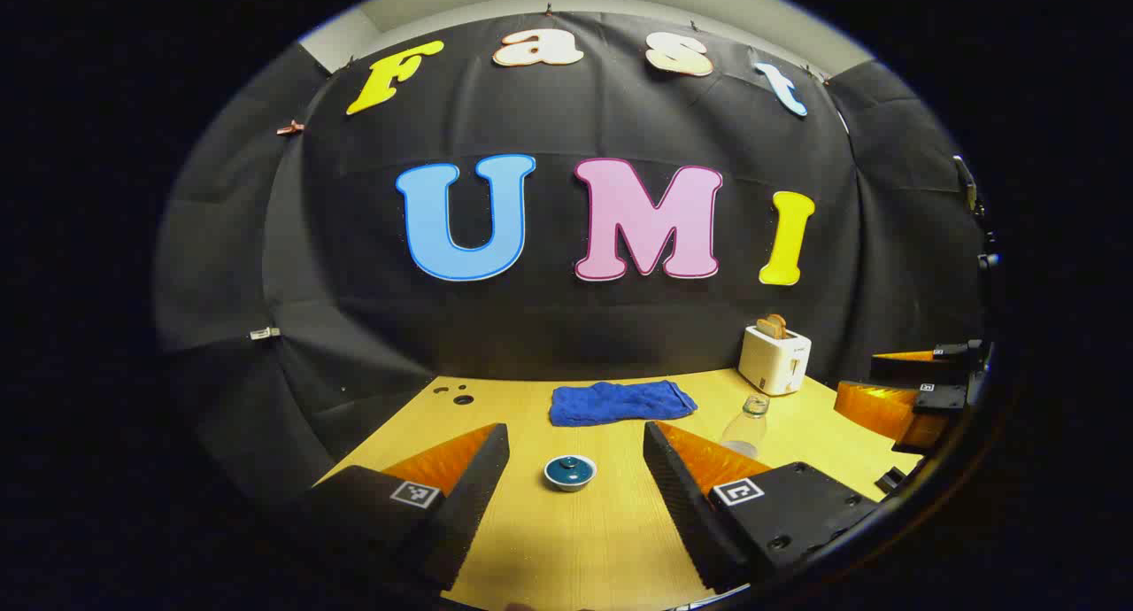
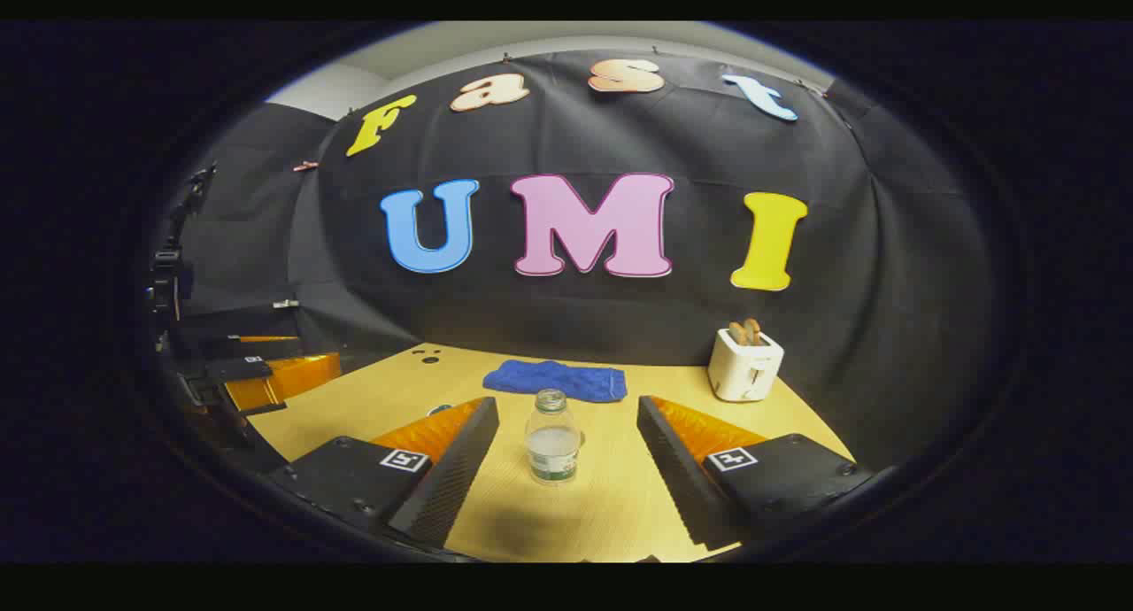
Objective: Open the teacup lid with one hand, grasp the water bottle and pour water into the teacup with the other hand; after pouring, place the water bottle on the coaster and then close the teacup lid.
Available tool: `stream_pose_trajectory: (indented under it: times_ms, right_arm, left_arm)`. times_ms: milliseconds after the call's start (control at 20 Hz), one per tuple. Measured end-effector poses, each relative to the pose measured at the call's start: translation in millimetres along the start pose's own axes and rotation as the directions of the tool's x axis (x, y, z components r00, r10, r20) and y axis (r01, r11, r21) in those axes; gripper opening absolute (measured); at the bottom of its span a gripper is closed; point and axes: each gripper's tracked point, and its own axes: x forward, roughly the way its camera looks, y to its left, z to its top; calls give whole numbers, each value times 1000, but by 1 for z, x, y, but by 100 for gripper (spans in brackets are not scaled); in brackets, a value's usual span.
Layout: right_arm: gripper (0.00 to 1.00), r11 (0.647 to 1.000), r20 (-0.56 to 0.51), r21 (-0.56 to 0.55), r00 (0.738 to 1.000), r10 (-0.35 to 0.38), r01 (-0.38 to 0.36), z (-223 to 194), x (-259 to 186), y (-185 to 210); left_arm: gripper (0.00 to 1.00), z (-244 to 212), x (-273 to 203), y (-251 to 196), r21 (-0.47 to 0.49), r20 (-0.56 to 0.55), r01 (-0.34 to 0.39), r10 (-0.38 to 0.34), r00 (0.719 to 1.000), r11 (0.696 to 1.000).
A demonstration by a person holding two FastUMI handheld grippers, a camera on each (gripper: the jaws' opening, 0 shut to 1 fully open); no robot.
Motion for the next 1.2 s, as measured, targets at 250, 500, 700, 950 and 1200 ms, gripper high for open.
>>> stream_pose_trajectory:
  times_ms: [250,500,700,950,1200]
  right_arm:
    - [98,999,-23,-9,999,31,-32,-8,13,4]
    - [98,998,-42,-14,998,55,-56,-18,30,10]
    - [98,998,-75,4,995,70,-70,-35,42,18]
    - [98,997,-118,14,990,73,-72,-51,52,24]
    - [98,999,-152,3,987,53,-54,-71,65,26]
  left_arm:
    - [96,-19,13,6,7,-51,10,-10,999,1000]
    - [96,-30,40,13,-13,-74,-2,1,997,1000]
    - [96,-44,71,14,4,-90,6,-5,996,1000]
    - [96,-72,113,14,4,-127,37,-36,991,999]
    - [96,-107,161,13,12,-162,67,-65,985,998]
